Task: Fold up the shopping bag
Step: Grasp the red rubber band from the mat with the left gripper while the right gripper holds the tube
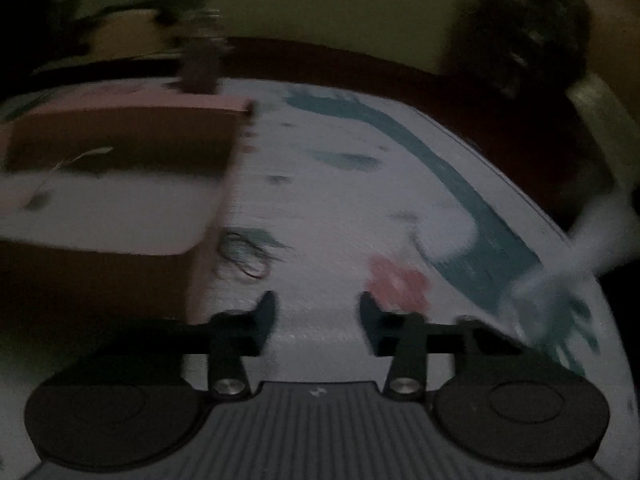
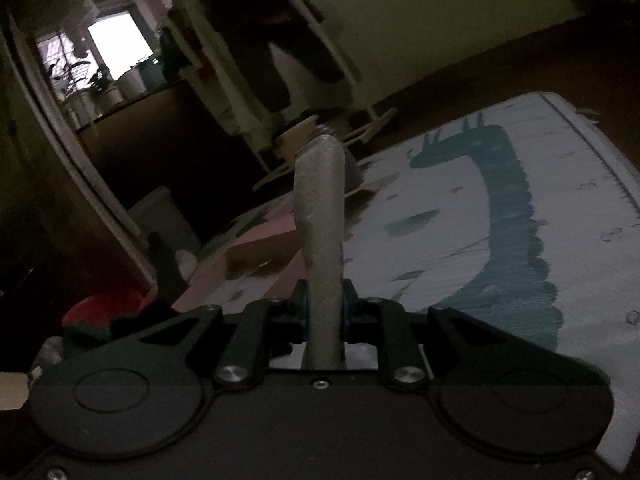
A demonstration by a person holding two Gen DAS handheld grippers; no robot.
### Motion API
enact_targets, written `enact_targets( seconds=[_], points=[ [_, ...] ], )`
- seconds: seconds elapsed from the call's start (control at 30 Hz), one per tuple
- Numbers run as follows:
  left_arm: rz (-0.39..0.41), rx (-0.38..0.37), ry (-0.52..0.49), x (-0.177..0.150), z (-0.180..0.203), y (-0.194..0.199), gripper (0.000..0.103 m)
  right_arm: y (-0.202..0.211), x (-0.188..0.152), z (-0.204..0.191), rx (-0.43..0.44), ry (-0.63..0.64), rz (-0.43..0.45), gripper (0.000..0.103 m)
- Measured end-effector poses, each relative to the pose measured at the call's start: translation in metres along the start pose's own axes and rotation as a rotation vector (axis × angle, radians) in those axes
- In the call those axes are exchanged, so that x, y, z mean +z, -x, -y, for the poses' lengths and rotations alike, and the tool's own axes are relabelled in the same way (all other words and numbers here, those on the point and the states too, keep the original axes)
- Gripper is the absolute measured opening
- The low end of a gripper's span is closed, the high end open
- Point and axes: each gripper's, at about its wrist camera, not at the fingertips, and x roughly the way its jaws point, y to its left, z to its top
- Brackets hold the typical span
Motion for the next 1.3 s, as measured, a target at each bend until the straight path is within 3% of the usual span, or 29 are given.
enact_targets(
  seconds=[0.2,0.63,0.83,0.9,1.03,1.17,1.3],
  points=[
    [0.042,0.125,0.133,0.001,-0.006,-0.015,0.032,0.01,0.004,0.002,0.024,-0.013,0.015,0.016],
    [0.082,0.255,0.346,0.008,-0.009,-0.029,0.025,0.015,0.009,-0.003,0.084,-0.012,0.019,0.017],
    [0.074,0.303,0.298,0.01,-0.001,-0.034,0.02,0.011,0.006,-0.001,0.081,-0.002,-0.001,0.017],
    [0.077,0.315,0.256,0.008,0.001,-0.034,0.012,0.007,0.003,-0.001,0.066,0.003,-0.013,0.017],
    [0.084,0.265,0.256,0.006,-0.01,-0.028,0.002,0.005,0.0,0.0,0.041,0.008,-0.016,0.017],
    [0.094,0.197,0.236,0.007,-0.014,-0.016,0.001,0.006,-0.004,-0.006,0.004,0.059,-0.016,0.017],
    [0.124,0.074,0.17,0.012,-0.004,0.007,0.001,0.003,-0.01,-0.014,-0.015,0.115,-0.034,0.017]
  ],
)
